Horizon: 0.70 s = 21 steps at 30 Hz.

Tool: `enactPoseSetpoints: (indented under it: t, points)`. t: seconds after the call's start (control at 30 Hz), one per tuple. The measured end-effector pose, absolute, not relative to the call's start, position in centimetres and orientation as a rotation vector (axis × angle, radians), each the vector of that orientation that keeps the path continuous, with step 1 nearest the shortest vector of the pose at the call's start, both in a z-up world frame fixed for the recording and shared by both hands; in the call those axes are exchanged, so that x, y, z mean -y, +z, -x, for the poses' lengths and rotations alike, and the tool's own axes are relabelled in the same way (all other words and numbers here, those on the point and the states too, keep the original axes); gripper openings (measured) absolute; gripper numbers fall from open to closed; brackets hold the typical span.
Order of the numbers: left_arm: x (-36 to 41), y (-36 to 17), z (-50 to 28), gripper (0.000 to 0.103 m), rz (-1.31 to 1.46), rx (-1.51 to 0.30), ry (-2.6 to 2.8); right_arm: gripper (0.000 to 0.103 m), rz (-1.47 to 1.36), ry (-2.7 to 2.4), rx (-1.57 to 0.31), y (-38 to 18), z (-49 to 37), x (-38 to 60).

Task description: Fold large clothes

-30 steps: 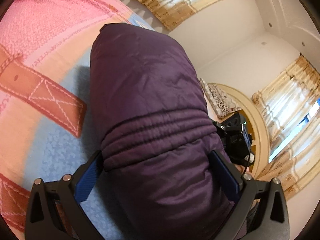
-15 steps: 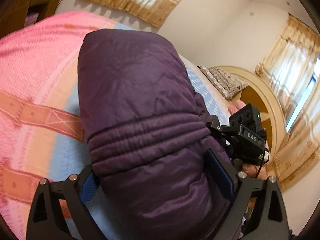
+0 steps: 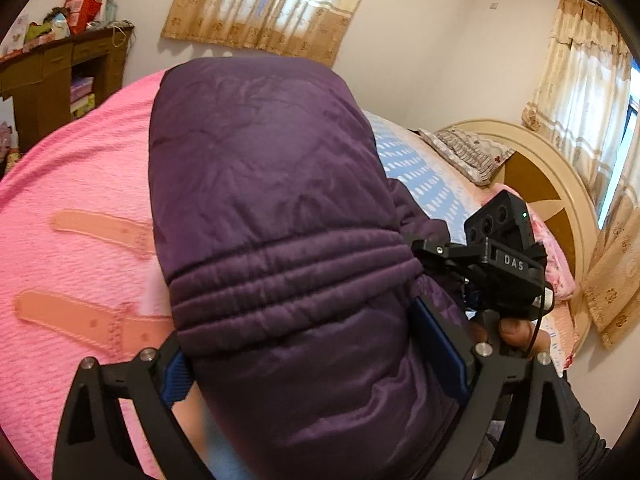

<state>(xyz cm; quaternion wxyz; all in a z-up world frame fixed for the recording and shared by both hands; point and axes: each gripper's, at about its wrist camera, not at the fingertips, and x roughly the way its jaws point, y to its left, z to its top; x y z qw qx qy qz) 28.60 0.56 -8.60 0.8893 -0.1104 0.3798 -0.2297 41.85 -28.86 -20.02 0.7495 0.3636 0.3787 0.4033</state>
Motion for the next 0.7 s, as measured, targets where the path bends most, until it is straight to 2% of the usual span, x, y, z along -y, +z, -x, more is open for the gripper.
enactPoseSetpoints:
  t: [0.7]
  points:
    - [-8.8, -8.3, -26.5, 0.097, 0.281, -0.745, -0.320, 0.048, -0.721, 1.033, -0.894, -18.1, -43.5, 13.1]
